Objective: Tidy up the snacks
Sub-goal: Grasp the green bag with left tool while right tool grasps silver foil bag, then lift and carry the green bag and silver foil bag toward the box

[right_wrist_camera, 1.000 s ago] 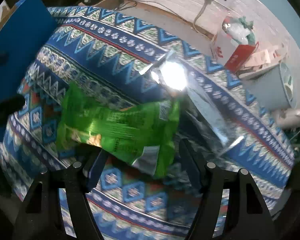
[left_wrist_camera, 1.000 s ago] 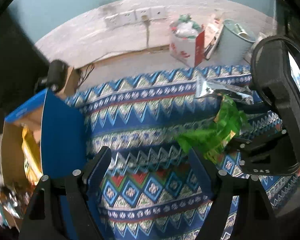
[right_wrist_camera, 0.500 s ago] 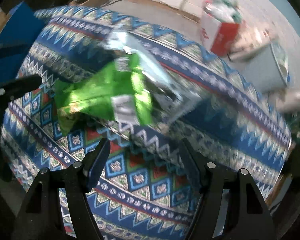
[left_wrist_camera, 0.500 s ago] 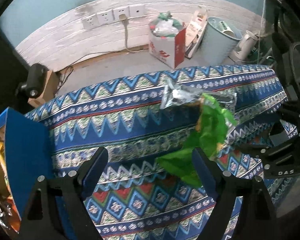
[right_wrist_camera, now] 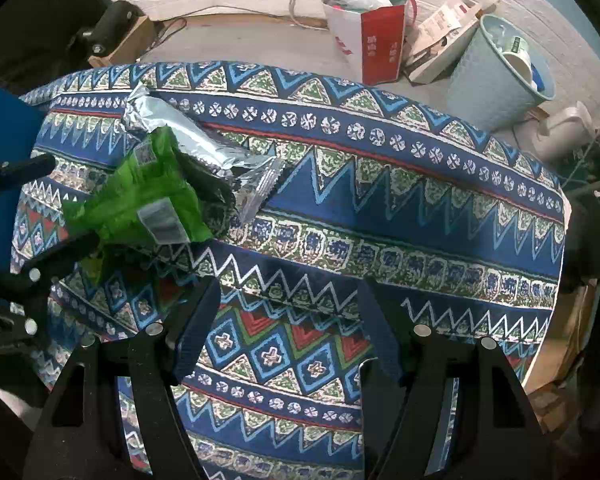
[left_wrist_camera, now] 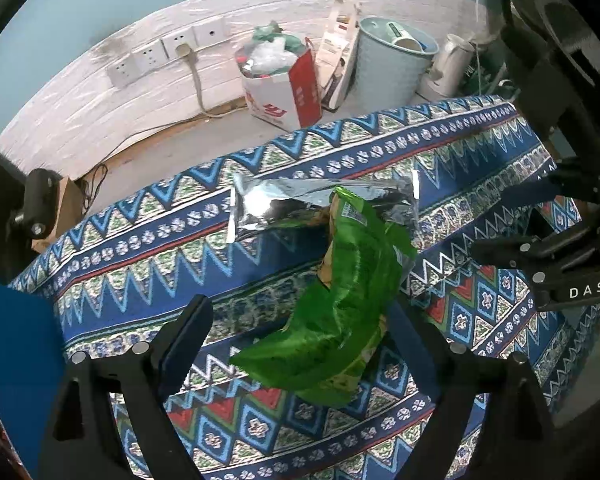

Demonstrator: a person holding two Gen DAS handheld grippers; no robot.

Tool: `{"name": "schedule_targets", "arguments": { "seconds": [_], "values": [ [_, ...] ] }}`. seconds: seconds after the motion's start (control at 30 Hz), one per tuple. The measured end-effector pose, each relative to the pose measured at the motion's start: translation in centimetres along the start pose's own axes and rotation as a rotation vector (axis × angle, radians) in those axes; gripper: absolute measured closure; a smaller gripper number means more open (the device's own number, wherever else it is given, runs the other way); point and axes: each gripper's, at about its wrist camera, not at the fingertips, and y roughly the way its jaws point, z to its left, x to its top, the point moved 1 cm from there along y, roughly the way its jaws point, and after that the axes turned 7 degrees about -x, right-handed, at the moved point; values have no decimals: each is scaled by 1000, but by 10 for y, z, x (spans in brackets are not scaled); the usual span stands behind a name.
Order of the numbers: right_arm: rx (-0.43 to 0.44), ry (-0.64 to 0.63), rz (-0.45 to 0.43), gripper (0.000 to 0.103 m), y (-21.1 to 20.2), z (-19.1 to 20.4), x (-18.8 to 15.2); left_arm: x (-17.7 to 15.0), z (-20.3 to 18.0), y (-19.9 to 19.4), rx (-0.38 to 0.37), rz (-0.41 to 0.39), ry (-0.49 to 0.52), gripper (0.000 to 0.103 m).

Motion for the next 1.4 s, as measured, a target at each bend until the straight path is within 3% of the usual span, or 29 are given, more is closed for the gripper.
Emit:
{"name": "schedule_targets", "arguments": {
  "seconds": [0.23,0.33,0.53,0.7,0.73,0.8,0.83,0.93,1.4],
  "values": [
    [-3,7,-15,33,0,-11,-4,2,-10,-3,-52,-14,12,13],
    [-6,16,-19,33,0,-17,-4,2,-15,-5,-47,-31,49,13],
    [-6,32,-12,33,3,-19,-2,-1,-12,17,1,10,73,13],
    [-3,14,-14,33,5,-11,1,0,-6,25,-21,18,59,14],
    [-6,11,-13,33,5,-8,0,0,-5,25,-32,12,49,18],
    [-12,3,-11,33,6,-4,0,-1,-3,25,-63,8,29,38],
    [-16,-2,-11,33,6,-3,1,-2,-2,26,-73,18,23,53],
    [-21,-15,-17,33,6,1,3,-7,1,24,-60,15,19,63],
    [-55,-186,-84,33,15,51,41,-21,66,-6,-33,-20,-159,65]
  ]
}}
